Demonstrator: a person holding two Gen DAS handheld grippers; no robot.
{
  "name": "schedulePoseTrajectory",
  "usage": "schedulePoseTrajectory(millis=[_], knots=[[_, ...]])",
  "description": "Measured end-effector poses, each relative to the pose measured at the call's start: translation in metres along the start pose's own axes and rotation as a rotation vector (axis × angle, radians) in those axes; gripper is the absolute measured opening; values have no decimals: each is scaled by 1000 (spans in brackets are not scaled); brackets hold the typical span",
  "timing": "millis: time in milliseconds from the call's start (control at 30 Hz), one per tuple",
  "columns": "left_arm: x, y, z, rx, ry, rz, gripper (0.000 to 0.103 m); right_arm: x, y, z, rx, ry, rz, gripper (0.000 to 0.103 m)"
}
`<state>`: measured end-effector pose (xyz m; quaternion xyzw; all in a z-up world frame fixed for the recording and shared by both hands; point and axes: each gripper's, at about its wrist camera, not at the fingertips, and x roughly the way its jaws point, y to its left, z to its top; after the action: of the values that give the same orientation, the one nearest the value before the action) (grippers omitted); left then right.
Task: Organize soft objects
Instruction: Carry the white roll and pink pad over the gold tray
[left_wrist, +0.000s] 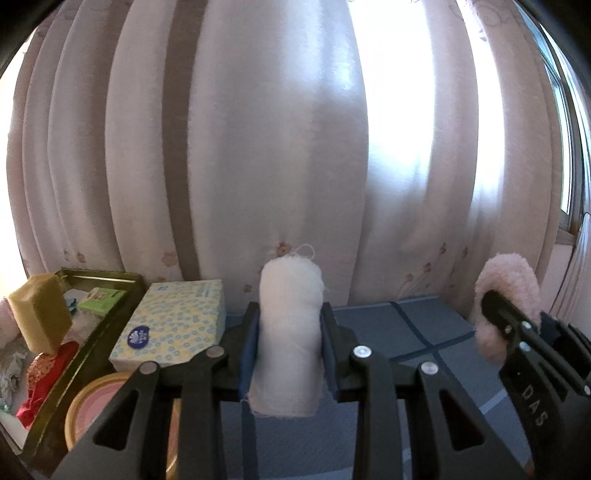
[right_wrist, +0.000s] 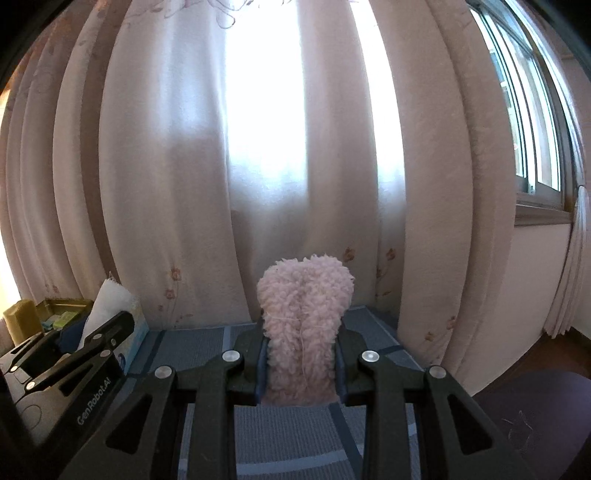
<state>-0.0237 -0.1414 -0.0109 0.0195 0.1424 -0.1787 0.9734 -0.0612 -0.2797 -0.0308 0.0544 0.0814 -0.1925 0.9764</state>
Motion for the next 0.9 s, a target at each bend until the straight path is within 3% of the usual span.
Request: schedulePoseTrajectory(millis=[900], knots=[[-28, 7, -8, 33, -39, 20, 29, -17, 3, 0, 42, -6, -18, 31]])
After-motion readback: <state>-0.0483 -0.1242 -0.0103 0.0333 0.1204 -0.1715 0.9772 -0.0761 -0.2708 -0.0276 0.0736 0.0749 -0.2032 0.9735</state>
